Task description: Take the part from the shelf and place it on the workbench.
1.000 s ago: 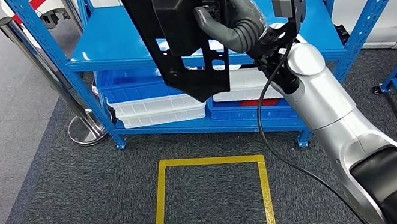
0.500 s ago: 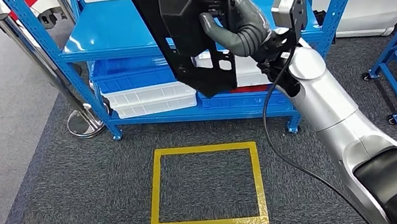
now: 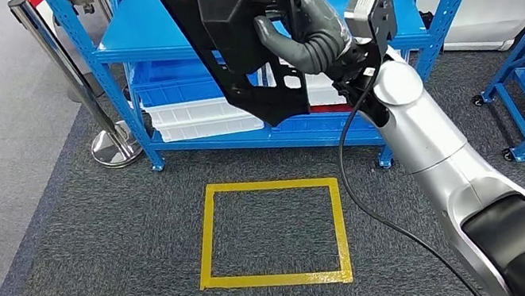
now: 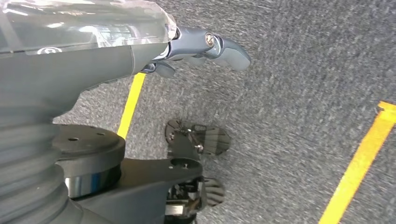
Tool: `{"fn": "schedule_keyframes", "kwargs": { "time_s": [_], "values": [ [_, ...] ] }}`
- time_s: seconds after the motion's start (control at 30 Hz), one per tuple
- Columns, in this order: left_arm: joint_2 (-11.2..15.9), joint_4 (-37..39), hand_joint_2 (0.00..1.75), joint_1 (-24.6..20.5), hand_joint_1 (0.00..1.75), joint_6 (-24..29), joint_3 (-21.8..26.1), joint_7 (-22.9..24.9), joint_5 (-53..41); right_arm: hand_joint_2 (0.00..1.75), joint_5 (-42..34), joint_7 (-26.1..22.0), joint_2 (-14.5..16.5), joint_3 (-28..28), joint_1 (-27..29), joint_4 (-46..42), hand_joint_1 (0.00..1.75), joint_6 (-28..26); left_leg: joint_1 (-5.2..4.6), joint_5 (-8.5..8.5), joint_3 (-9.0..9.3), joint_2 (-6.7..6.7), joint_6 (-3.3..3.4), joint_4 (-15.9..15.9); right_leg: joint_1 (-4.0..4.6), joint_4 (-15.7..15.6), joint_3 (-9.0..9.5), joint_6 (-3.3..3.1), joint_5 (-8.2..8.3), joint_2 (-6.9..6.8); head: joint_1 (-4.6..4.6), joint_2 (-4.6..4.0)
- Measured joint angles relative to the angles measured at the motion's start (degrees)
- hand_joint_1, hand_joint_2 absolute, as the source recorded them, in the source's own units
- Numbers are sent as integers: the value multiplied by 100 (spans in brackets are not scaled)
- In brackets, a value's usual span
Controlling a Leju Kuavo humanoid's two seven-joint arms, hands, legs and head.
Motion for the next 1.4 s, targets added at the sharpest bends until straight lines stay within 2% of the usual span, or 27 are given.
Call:
{"fn": "schedule_keyframes", "kwargs": {
  "time_s": [0.03, 0.07, 0.17, 0.2, 0.27, 0.33, 0.37, 0.4, 0.47, 0.5, 0.53, 0.57, 0.63, 0.7, 0.77, 0.83, 0.87, 0.93, 1.0, 1.03, 1.07, 1.1, 1.17, 1.23, 1.27, 1.33, 1.4],
  "values": [
    [-1, 0, 175, 5, 0, 6, -7, -3, -14, 175, -2, 2, 1, 0, 4, 14, 175, 1, -10, 27, -39, 0, 2, 5, 1, 118, 15, -5, -31, -1, 0, 0],
    [-1, 0, 175, 9, 0, 13, -16, -4, -31, 175, -5, 0, 0, -1, 8, 25, 175, 1, -18, 47, -70, -2, 1, 12, 3, -10, 153, -19, 44, -1, 0, 0],
    [-7, 0, 175, 6, 0, 22, -66, 7, -77, 175, -9, -52, 1, -1, 12, 35, 175, 0, -44, 73, -136, -2, -26, 77, 52, -1156, 895, -122, 405, -13, -1, 0],
    [-9, 0, 175, 0, 0, 22, -80, 15, -89, 175, 1, -83, 1, -1, 20, 35, 175, -2, -49, 82, -161, 2, -48, 102, 75, -1403, 1030, -155, 447, -17, -1, 0],
    [-14, 0, 175, -12, 0, 21, -96, 31, -101, 175, 44, -137, -10, -2, 61, 35, 175, -12, -54, 106, -195, 9, -101, 120, 103, -1528, 1070, -193, 453, -13, -1, 0],
    [-12, 0, 175, -14, 0, 21, -106, 47, -113, 175, 102, -161, -36, -5, 115, 33, 175, -39, -57, 79, -225, 4, -153, 144, 63, -1562, 1066, -238, 499, -10, -2, 0],
    [-11, 0, 175, -14, 0, 21, -111, 55, -120, 175, 126, -167, -46, -8, 134, 31, 175, -56, -59, -10, -275, -3, -186, 255, 38, -1585, 1065, -263, 525, -11, -2, 0],
    [-9, 0, 175, -15, 0, 21, -119, 59, -128, 175, 143, -172, -52, -9, 150, 29, 175, -69, -51, -163, -376, -11, -221, 492, 13, -1605, 1063, -285, 548, -11, -2, 0],
    [-7, 0, 175, -18, 0, 22, -130, 72, -136, 175, 158, -181, -54, -10, 179, 25, 175, -84, -2, -545, -682, -20, -291, 1251, 9, -1604, 1045, -304, 564, -2, -2, 0],
    [-6, 0, 175, -17, 0, 22, -134, 79, -136, 175, 163, -184, -55, -10, 201, 24, 175, -86, 28, -667, -824, -19, -320, 1599, 6, -1600, 1038, -304, 568, 7, -2, 0],
    [-5, 0, 175, -15, 0, 22, -138, 85, -136, 175, 165, -185, -56, -10, 224, 24, 175, -87, 54, -690, -890, -19, -344, 1776, 1, -1592, 1034, -300, 568, 19, -2, 0],
    [-5, 0, 175, -14, 0, 21, -142, 89, -135, 175, 169, -186, -57, -10, 243, 24, 175, -87, 77, -598, -847, -20, -363, 1719, -6, -1583, 1033, -291, 567, 37, -2, 0],
    [-4, 0, 175, -15, 0, 20, -154, 89, -137, 175, 176, -192, -60, -12, 259, 22, 175, -88, 119, -211, -496, -66, -376, 1007, -24, -1565, 1034, -256, 556, 85, -2, 0],
    [-3, 0, 175, -18, 0, 16, -175, 89, -149, 175, 189, -208, -67, -19, 260, 21, 175, -92, 128, 13, -154, -169, -354, 338, -29, -1555, 1009, -190, 562, 140, -2, 0],
    [-2, 0, 175, -24, 0, 10, -201, 97, -177, 175, 216, -227, -92, -37, 286, 21, 175, -101, 106, -7, -72, -205, -315, 166, -39, -1562, 959, -112, 598, 187, -1, 0],
    [-3, 0, 175, -40, 0, 3, -226, 107, -203, 175, 247, -238, -150, -77, 333, 16, 175, -107, 104, 6, -76, -147, -247, 102, -50, -1575, 933, -35, 615, 207, -1, 0],
    [-6, 0, 175, -51, 0, -1, -237, 110, -210, 175, 255, -243, -189, -102, 350, 8, 175, -108, 111, 27, -70, -115, -203, 65, -50, -1524, 900, -7, 566, 177, 0, 0],
    [-10, 0, 175, -76, 0, -4, -250, 123, -219, 175, 260, -267, -260, -140, 376, -9, 175, -107, 116, 63, -62, -28, -123, 6, -49, -1064, 674, 24, 285, 92, 1, 0],
    [-11, 0, 175, -86, 0, -4, -255, 141, -220, 175, 259, -295, -317, -165, 423, -17, 175, -101, 90, 65, -70, 51, -88, 3, -43, -286, 300, 44, -47, 58, 1, 0],
    [-11, 0, 175, -86, 0, -4, -256, 147, -215, 175, 259, -302, -343, -173, 454, -17, 175, -97, 77, 63, -71, 92, -80, 7, -42, -20, 174, 49, -107, 55, 1, 0],
    [-11, 1, 175, -86, 0, -4, -257, 148, -210, 175, 259, -307, -364, -181, 477, -17, 175, -93, 65, 59, -72, 137, -76, 16, -41, 29, 150, 48, -54, 44, 1, 0],
    [-12, 1, 175, -85, 0, -4, -257, 147, -205, 175, 259, -308, -377, -187, 487, -18, 175, -91, 56, 51, -72, 185, -76, 30, -36, -147, 237, 38, 91, 17, 0, 0],
    [-16, 2, 175, -87, 0, -5, -257, 138, -202, 175, 259, -311, -384, -194, 474, -23, 175, -90, 33, 18, -75, 281, -96, 79, 5, -913, 628, -8, 449, -196, 0, 0],
    [-19, 1, 175, -89, 0, -6, -257, 121, -202, 175, 258, -325, -380, -199, 449, -28, 175, -90, -4, -18, -87, 364, -134, 132, 63, -1424, 869, -83, 603, -369, -1, 0],
    [-17, 1, 175, -90, 0, -6, -257, 114, -201, 175, 258, -331, -379, -202, 443, -27, 175, -90, -21, -28, -90, 407, -153, 144, 84, -1481, 880, -117, 594, -378, -1, 0],
    [-16, 0, 175, -92, 0, -6, -257, 108, -200, 175, 258, -334, -379, -216, 444, -27, 175, -91, -25, -47, -96, 502, -198, 154, 77, -1497, 853, -185, 629, -250, 0, 0],
    [-16, 1, 175, -94, 0, -6, -257, 106, -200, 175, 258, -333, -377, -228, 437, -26, 175, -92, 1, -211, -163, 387, -264, 336, 49, -1522, 840, -259, 673, -135, -1, 0]
  ]
}}
